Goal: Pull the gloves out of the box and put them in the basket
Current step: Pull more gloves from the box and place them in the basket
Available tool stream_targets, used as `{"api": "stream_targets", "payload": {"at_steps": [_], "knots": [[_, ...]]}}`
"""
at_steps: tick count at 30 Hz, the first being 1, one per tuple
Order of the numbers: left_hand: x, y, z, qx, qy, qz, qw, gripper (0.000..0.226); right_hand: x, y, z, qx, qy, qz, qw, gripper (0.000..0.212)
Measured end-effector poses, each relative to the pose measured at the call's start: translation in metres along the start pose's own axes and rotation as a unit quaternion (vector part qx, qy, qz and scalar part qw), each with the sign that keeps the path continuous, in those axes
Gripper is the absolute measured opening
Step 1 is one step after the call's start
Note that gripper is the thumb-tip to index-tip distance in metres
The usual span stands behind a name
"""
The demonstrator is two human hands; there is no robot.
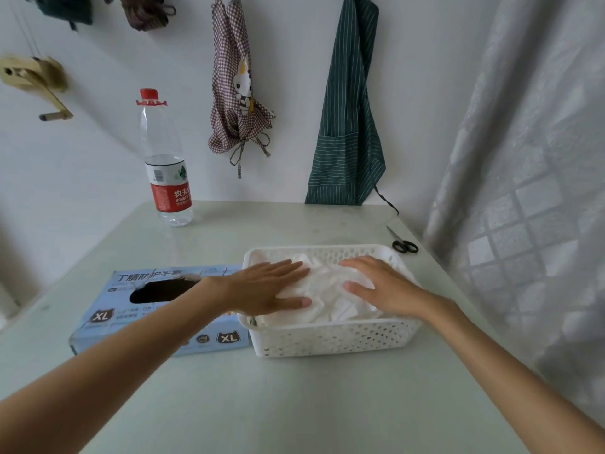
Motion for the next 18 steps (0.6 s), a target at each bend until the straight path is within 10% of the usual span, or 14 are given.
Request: {"api": "stream_targets", "payload": {"at_steps": [4, 18], "knots": [[-0.002, -0.008, 0.005, -0.08, -0.122, -0.061, 0.987, 0.093, 0.001, -0.003, 0.001, -0.244, 0.086, 0.11, 0.96, 0.085], [0.004, -0.011, 0.003, -0.087, -0.143, -0.086, 0.982, 0.087, 0.012, -0.009, 0.001, -0.227, 0.019, 0.083, 0.97, 0.102]]}}
Point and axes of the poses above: each hand's wrist, its own y-axis away from the middle knuckle, its own z-axis out of the palm, x = y × z, the point moved 1 cm from there along -y, towards the middle knuckle, and after that the axes turned 5 degrees about -x, right-handed, at the moved point
